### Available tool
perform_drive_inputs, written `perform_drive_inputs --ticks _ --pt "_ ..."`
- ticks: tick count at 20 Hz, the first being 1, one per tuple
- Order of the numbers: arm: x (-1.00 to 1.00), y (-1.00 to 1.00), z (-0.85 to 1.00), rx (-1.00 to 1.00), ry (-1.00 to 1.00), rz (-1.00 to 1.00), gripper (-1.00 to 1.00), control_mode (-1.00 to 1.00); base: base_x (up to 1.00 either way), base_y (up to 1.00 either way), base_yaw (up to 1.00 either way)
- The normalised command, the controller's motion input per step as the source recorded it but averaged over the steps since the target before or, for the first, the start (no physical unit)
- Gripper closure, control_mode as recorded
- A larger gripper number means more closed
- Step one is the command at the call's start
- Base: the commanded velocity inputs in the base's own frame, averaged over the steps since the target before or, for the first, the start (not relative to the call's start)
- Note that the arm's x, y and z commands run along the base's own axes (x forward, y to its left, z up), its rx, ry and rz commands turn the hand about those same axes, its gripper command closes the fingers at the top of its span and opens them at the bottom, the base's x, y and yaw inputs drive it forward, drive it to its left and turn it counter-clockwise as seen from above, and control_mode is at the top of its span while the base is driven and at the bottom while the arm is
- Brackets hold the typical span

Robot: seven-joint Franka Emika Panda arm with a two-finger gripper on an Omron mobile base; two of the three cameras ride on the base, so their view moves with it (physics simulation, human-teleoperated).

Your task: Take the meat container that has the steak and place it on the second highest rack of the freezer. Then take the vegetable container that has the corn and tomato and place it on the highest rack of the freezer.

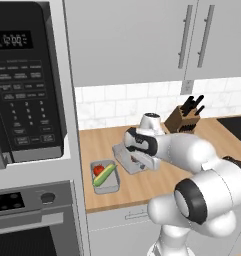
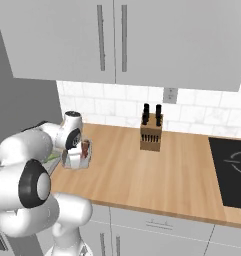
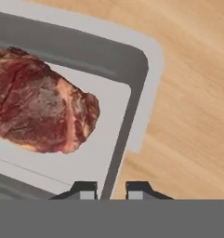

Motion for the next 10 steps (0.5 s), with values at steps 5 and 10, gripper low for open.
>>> perform_drive_inputs --ticks 5,10 --pt "-0.86 0.0 0.81 0.03 -0.31 -0.01 1.0 -1.0 0.0 0.0 0.0" --pt "-0.71 0.01 1.0 0.02 -0.19 -0.08 1.0 -1.0 0.0 0.0 0.0"
